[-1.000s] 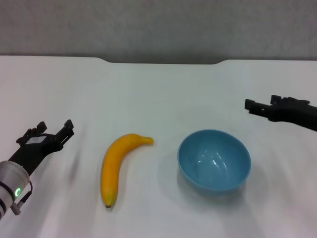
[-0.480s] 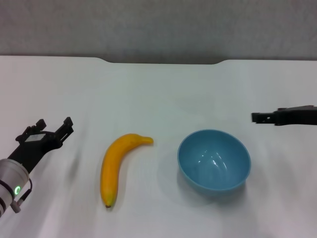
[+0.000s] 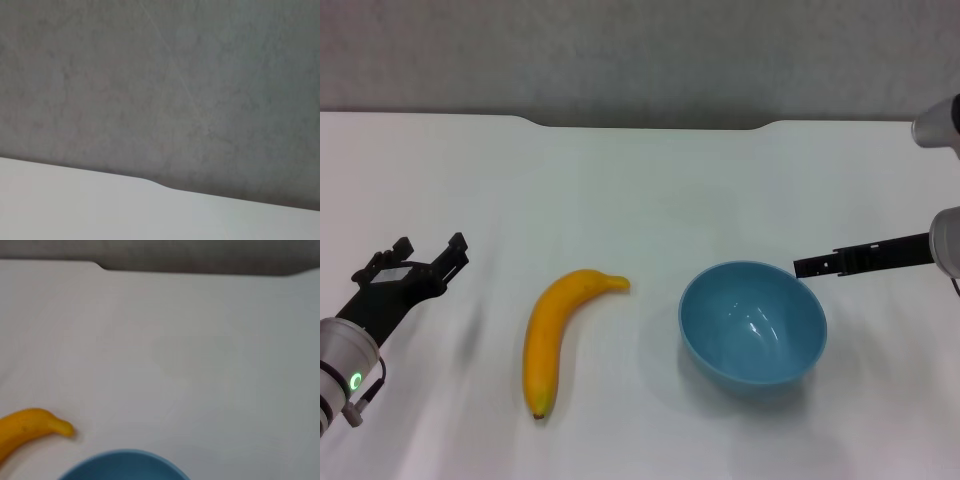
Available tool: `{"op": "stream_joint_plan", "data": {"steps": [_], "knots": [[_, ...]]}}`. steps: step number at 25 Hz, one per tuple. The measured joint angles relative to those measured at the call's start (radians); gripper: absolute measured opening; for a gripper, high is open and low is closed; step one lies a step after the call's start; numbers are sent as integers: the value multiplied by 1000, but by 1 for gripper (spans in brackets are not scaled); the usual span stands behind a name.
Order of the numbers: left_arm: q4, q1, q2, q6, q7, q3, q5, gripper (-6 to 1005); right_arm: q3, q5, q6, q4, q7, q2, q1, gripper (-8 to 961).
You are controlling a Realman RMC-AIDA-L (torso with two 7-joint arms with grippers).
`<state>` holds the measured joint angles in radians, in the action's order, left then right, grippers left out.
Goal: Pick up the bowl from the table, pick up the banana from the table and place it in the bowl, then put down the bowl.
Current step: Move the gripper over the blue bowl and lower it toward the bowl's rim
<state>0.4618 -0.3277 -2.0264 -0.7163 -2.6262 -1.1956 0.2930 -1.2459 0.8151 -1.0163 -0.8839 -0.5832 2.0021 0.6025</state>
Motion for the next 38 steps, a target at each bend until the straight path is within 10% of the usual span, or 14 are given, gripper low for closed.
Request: {"op": "stream_joint_plan", "data": {"steps": [34, 38], "knots": [[-4, -13, -2, 6, 0, -4, 0, 817, 5, -84, -6, 227, 38, 5, 128, 861], [-5, -12, -2, 6, 0, -4, 1, 817, 3, -81, -3, 228, 38, 7, 126, 716]]}}
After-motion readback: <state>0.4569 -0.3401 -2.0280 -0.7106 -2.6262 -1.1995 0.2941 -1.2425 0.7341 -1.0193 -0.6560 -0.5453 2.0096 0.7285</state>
